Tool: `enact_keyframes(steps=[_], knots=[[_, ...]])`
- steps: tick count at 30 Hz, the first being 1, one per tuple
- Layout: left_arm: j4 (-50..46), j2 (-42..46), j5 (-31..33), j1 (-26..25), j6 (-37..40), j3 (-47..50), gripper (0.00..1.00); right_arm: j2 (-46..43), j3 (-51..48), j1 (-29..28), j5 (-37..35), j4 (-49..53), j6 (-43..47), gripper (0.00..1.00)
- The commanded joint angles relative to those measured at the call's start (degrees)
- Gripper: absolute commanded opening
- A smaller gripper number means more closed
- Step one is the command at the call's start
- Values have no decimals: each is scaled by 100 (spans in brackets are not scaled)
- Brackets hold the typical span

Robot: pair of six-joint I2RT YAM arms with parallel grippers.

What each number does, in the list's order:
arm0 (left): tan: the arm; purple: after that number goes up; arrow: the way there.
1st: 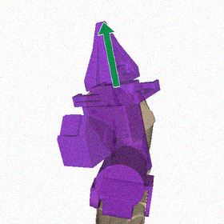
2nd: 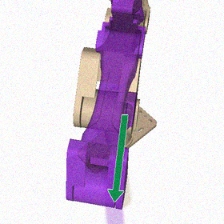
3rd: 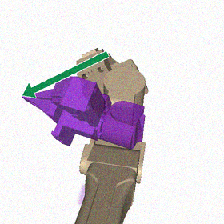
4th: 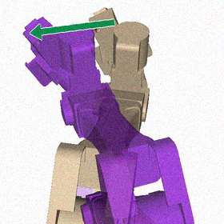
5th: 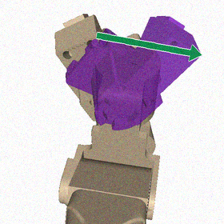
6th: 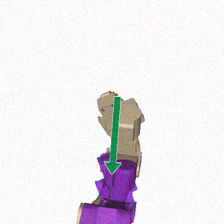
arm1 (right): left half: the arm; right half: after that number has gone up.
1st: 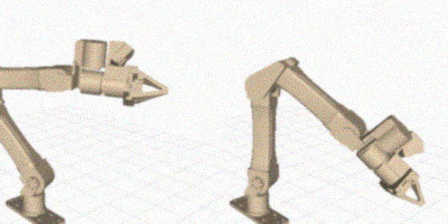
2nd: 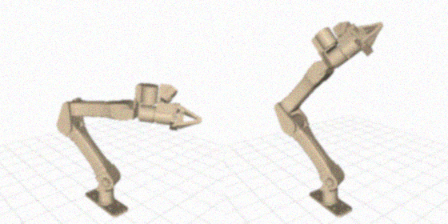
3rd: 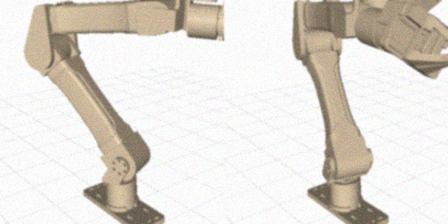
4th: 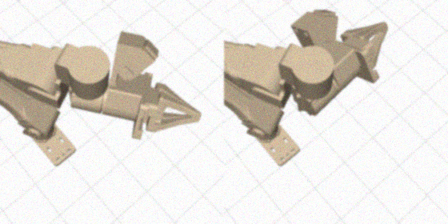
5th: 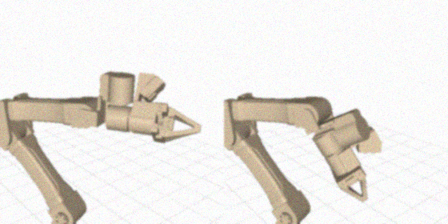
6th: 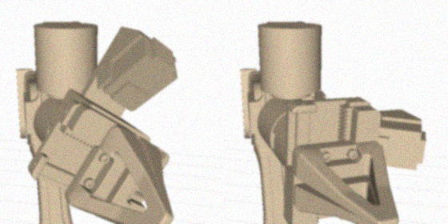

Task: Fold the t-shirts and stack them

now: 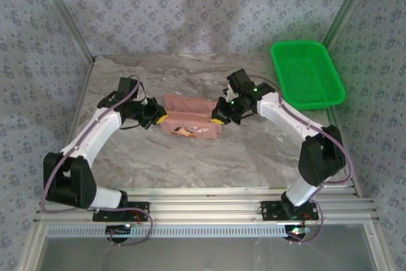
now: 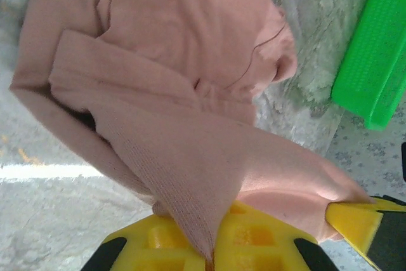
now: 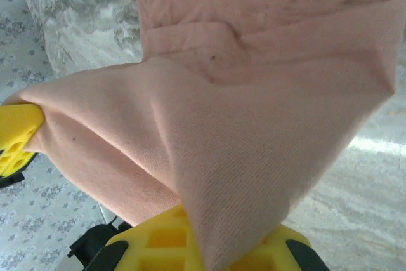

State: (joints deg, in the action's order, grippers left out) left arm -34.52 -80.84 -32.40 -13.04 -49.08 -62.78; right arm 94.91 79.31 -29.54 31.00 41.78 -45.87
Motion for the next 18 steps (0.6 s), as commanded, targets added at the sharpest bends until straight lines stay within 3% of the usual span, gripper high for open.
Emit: enact_keyframes(steps=[1, 18], knots=[[103, -359, -87, 154, 276, -511, 0, 343, 443, 261, 170, 435, 438, 5], [101, -2819, -257, 432, 647, -2506, 0, 2196, 1897, 1299, 666, 833, 1116, 9]])
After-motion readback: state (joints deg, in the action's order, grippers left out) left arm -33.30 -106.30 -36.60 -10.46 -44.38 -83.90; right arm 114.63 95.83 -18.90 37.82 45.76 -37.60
